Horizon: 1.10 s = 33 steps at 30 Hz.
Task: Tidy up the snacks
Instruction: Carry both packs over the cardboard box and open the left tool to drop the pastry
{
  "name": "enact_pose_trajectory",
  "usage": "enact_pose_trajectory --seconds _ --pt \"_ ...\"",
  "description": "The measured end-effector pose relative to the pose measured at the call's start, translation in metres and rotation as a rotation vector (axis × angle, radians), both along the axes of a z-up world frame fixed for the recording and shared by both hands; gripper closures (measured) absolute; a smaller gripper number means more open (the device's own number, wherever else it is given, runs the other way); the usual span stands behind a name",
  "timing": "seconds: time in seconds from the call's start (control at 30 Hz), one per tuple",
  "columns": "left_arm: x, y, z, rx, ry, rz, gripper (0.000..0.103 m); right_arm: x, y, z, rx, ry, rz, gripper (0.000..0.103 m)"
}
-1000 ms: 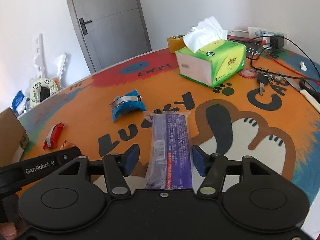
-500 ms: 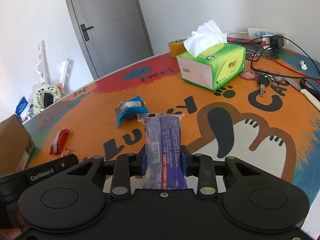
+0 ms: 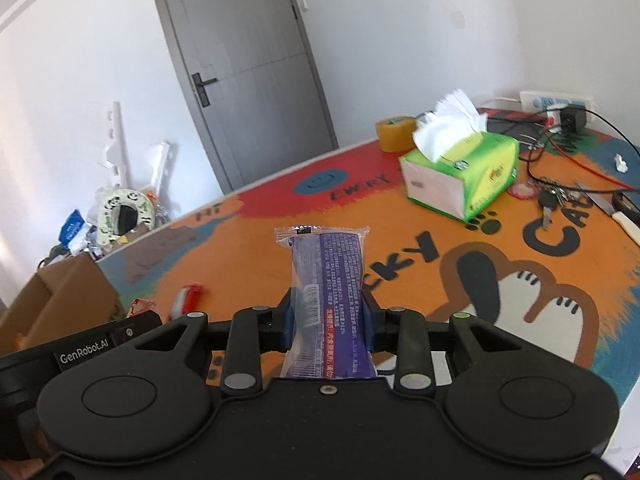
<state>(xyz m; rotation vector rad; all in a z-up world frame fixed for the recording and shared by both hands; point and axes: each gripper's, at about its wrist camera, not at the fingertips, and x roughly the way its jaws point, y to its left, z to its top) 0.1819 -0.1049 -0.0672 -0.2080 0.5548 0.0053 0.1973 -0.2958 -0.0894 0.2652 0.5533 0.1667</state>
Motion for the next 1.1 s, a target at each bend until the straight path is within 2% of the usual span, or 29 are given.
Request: enact_pose_trajectory --seconds 0.73,1.1 --pt "-0.060 0.065 0.048 -0.008 -0.126 0.125 0.085 -0.027 0.062 0.047 0.011 -0.109 0.134 0.071" --pt "-0.074 0.112 0.057 -0.016 -0.150 0.219 0.085 -0.023 0.100 0.059 0.024 -0.135 0.210 0.071"
